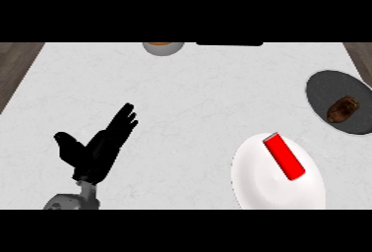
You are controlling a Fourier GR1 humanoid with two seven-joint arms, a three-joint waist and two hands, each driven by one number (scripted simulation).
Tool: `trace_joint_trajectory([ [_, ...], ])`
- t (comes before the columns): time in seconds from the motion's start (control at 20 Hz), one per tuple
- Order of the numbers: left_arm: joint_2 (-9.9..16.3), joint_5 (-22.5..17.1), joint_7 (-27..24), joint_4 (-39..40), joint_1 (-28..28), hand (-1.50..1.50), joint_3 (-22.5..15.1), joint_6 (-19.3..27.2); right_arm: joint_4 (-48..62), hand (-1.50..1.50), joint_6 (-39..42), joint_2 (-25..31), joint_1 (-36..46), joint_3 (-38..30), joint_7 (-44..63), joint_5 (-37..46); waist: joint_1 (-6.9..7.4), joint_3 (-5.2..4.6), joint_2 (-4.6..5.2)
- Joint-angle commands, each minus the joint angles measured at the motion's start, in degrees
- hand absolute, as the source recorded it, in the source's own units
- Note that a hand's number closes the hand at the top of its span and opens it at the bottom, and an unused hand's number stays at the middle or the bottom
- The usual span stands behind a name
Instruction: Pick the sweet potato from the plate and place it in the pan
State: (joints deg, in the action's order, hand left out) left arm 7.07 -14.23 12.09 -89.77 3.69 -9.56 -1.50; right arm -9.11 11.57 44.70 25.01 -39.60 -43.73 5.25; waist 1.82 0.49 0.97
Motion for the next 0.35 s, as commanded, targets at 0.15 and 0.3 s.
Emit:
trace_joint_trajectory([
  [0.15, -0.1, -0.09, 1.48, -2.37, -0.56, 0.0, -0.54, -0.49, 0.49, -1.5, 3.68, 0.27, -3.23, 0.9, -3.53, 0.65, 0.01, -0.05, -0.25],
  [0.3, 0.36, -0.77, 1.53, 1.18, 1.99, 0.0, 1.75, -0.99, -0.01, -1.5, 4.6, 1.27, -1.6, 1.98, -2.36, 1.39, -0.32, -0.14, -0.25],
])
